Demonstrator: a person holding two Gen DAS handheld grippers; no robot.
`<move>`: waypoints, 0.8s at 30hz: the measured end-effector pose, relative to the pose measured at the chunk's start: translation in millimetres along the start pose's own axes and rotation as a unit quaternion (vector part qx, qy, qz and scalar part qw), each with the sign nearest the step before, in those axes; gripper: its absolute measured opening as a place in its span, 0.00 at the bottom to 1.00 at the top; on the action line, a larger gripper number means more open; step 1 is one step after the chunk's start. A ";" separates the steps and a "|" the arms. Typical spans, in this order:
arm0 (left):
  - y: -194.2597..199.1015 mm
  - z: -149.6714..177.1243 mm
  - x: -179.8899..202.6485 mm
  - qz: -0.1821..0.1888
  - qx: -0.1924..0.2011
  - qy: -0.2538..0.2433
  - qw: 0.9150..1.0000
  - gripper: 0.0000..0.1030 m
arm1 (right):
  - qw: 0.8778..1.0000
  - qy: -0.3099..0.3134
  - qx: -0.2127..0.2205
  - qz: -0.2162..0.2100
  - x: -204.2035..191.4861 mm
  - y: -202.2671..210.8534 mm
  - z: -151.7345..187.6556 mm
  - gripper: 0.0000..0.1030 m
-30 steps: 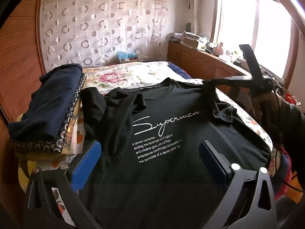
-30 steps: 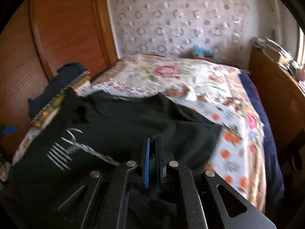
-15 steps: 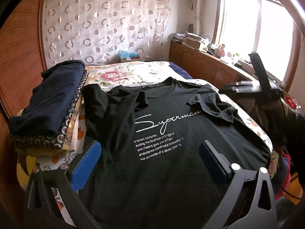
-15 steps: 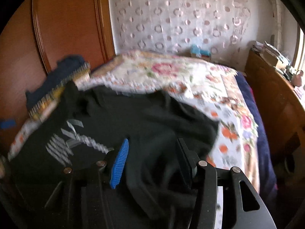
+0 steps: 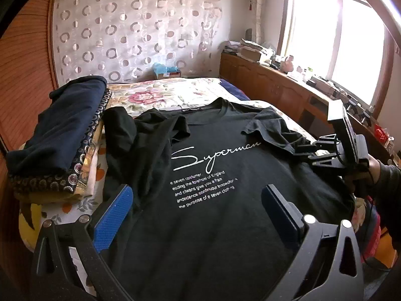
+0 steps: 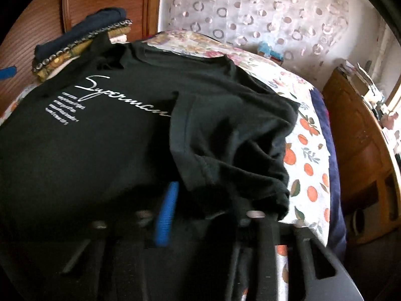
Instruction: Fold small clothes
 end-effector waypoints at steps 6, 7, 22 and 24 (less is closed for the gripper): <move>-0.7 1.1 -3.9 -0.002 0.000 0.004 1.000 1.00 | 0.999 -0.004 0.020 -0.028 -2.6 15.6 -3.3 0.03; -1.4 1.5 -4.5 -0.003 -0.001 0.005 1.000 1.00 | 0.999 -0.009 0.027 -0.037 -3.6 21.7 -6.3 0.03; -5.0 -5.8 -17.4 -0.012 0.006 0.008 1.000 1.00 | 0.997 -0.022 0.055 -0.051 -7.5 31.5 -18.9 0.39; -7.7 -12.6 -23.8 -0.012 0.007 0.006 1.000 0.99 | 0.997 -0.030 0.059 -0.046 1.4 25.8 -21.6 0.43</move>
Point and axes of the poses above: each gripper's, at about its wrist camera, not at the fingertips, and y roughly against the way its jaws point, x to its right, z to its underside, the point moved 3 cm from there along -y, roughly the way its jaws point, and after that the axes turned 1 degree about -z, right-handed, at the moved point
